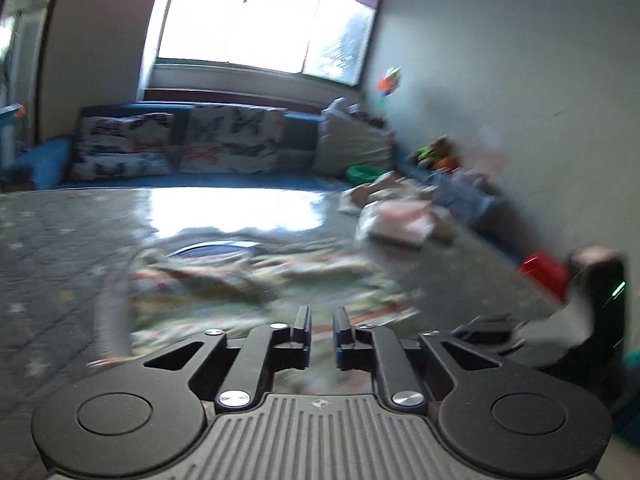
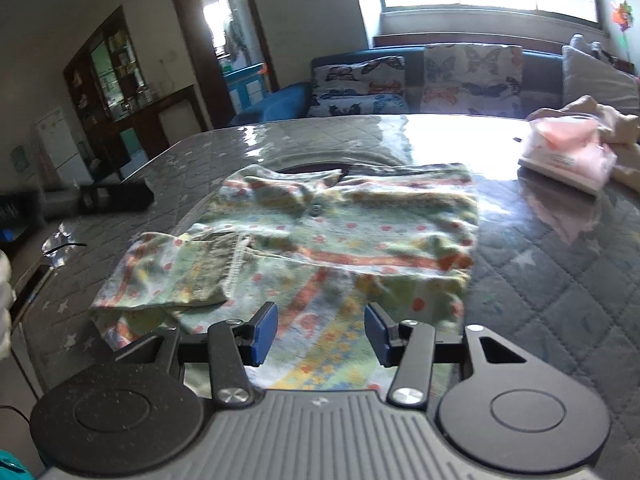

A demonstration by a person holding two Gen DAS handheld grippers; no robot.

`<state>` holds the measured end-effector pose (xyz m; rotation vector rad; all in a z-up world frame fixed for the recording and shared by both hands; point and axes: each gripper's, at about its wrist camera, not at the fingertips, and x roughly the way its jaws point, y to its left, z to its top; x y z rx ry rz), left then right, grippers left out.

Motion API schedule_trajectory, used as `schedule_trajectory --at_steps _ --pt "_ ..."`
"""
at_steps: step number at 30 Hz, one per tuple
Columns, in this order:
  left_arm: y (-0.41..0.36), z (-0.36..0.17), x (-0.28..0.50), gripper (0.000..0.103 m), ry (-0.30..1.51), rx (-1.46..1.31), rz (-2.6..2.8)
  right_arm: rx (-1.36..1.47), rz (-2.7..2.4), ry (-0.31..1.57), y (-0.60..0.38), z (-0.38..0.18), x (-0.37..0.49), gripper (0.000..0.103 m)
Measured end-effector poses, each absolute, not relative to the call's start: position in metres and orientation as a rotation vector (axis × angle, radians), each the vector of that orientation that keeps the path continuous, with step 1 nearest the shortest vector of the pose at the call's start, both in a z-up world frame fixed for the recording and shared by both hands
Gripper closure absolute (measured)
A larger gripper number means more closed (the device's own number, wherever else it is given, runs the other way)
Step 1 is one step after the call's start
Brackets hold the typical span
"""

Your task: Fold clothes

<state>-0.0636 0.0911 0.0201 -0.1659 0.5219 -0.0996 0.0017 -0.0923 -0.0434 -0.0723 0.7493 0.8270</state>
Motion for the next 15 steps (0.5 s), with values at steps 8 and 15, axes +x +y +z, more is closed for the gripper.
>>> schedule_trajectory --at_steps 8,15 --pt "0.135 -0.006 -0.097 0.068 0.598 -0.142 0.086 -0.119 0.974 0.765 -0.037 -0.04 0.0 0.059" --pt "0.151 -0.018 -0.122 0.056 0.623 -0.171 0.15 -0.146 0.992 0.835 0.006 -0.055 0.011 0.062"
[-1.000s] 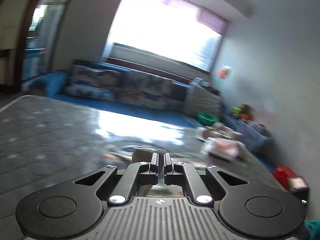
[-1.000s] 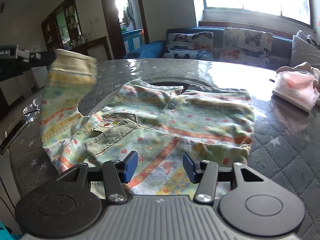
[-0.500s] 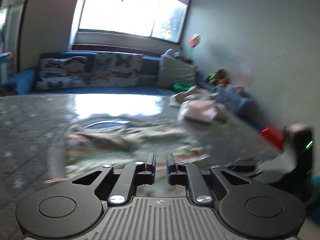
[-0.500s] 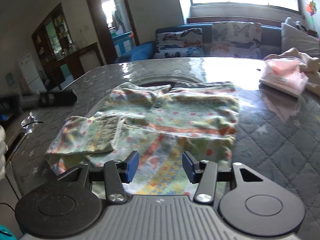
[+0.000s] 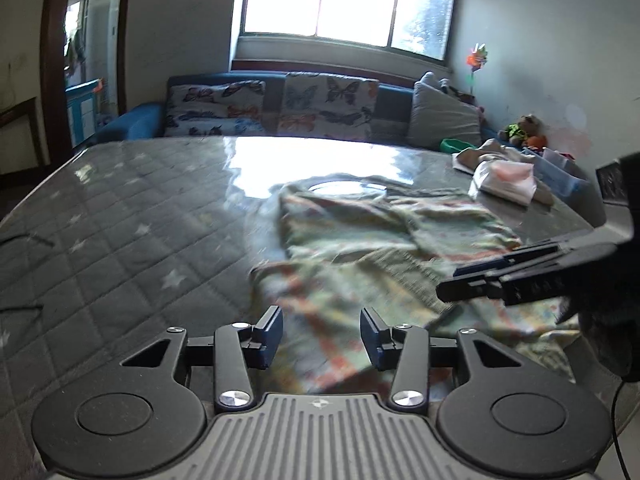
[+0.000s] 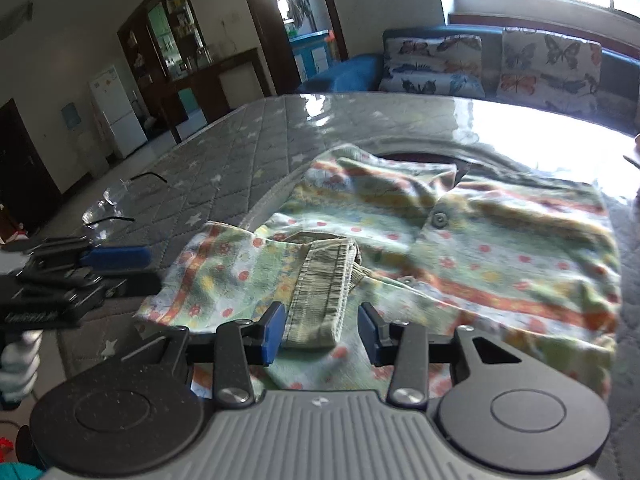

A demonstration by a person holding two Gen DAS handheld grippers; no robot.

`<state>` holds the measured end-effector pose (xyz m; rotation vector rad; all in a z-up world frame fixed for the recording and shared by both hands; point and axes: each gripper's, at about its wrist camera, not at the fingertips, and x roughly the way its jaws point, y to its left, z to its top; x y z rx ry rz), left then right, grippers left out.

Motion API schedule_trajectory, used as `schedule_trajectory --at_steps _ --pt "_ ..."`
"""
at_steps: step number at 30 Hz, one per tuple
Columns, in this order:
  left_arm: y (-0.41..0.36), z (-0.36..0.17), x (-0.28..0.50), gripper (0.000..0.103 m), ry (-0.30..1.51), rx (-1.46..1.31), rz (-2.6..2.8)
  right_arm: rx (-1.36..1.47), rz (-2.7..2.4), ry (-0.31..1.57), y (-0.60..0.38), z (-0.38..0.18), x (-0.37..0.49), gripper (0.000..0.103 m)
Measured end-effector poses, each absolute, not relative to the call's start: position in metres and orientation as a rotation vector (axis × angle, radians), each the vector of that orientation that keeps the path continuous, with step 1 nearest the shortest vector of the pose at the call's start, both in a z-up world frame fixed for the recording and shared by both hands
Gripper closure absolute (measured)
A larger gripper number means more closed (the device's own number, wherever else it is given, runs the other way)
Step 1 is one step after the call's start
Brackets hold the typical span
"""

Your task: Fold clothes

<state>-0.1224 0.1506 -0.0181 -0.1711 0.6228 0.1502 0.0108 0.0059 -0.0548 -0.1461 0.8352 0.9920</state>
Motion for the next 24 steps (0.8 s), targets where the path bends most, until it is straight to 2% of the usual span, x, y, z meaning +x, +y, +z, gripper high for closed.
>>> schedule_trajectory --at_steps 4,8,15,24 --pt "0.154 -0.023 -0.13 0.054 0.634 -0.182 0.16 -0.159 0.984 0.876 0.016 -0.064 0.009 0.069" --pt "0.151 -0.025 -0.13 0.05 0.639 -0.186 0.149 -0.153 0.989 0.866 0.017 -0.063 0.005 0.091" --pt "0.139 -0.031 -0.129 0.043 0.652 -0.155 0.129 -0.159 0.962 0.756 0.006 -0.032 -0.004 0.092" --pt "0.123 -0.044 -0.12 0.041 0.683 -0.065 0.141 -0.143 0.936 0.624 -0.021 0.012 -0.007 0.092"
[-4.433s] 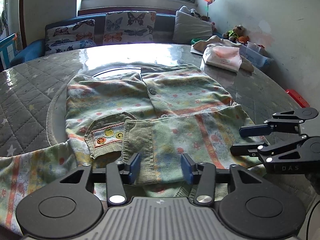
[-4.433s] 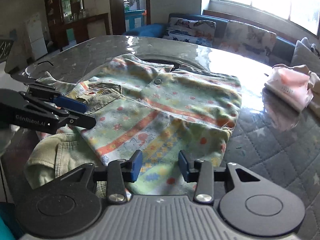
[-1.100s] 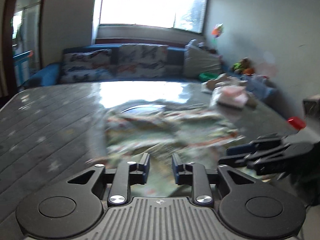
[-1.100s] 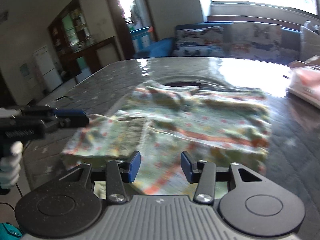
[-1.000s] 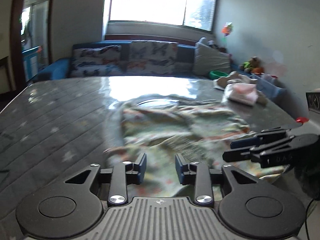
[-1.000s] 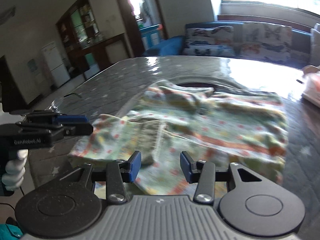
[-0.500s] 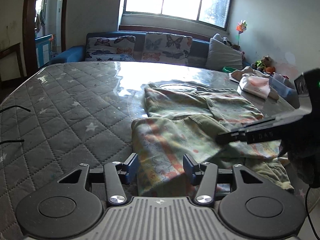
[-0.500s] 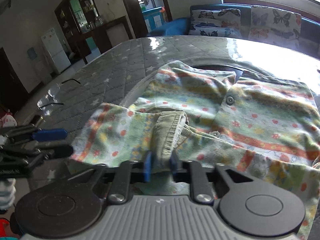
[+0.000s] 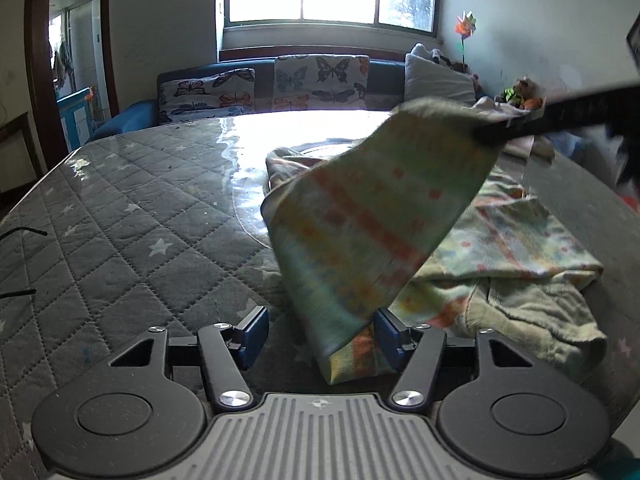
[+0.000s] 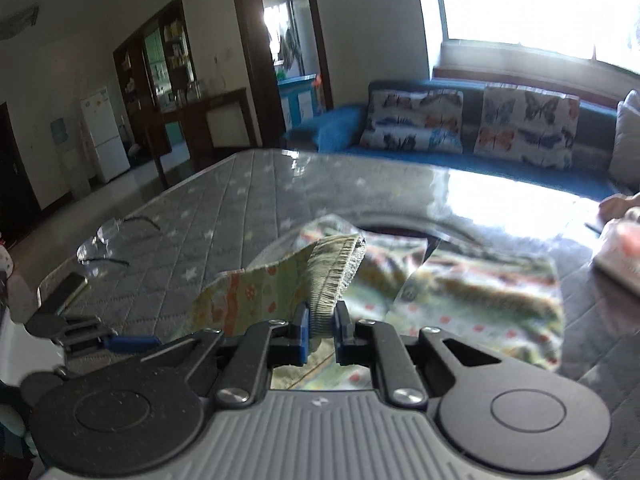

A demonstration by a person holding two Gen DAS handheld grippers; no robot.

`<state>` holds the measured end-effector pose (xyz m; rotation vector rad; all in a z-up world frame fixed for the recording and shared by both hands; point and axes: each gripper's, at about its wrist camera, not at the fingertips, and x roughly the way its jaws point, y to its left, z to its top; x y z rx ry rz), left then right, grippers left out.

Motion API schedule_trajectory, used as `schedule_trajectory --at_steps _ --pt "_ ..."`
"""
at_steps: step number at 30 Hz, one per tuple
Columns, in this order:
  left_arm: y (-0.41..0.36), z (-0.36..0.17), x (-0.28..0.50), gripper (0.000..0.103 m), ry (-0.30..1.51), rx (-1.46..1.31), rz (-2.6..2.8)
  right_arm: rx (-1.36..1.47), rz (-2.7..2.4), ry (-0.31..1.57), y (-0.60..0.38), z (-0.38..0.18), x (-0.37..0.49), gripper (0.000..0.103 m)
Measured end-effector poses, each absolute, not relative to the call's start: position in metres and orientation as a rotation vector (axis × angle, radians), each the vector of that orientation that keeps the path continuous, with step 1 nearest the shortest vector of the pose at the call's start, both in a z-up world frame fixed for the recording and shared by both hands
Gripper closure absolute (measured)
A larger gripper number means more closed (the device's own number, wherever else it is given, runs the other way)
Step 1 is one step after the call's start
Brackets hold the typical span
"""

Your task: Fold clothes

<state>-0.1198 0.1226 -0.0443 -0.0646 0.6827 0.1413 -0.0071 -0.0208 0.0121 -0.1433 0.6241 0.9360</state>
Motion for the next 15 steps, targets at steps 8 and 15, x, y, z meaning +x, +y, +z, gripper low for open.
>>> schedule_trajectory --at_steps 8,15 --pt "0.116 -0.048 -0.121 0.042 0.685 0.0 0.141 -0.126 0.894 0.588 -0.045 0.024 -0.012 0.092" --pt "0.121 -0.048 -0.124 0.042 0.704 0.014 0.113 -0.114 0.824 0.672 -0.066 0.002 -0.015 0.092"
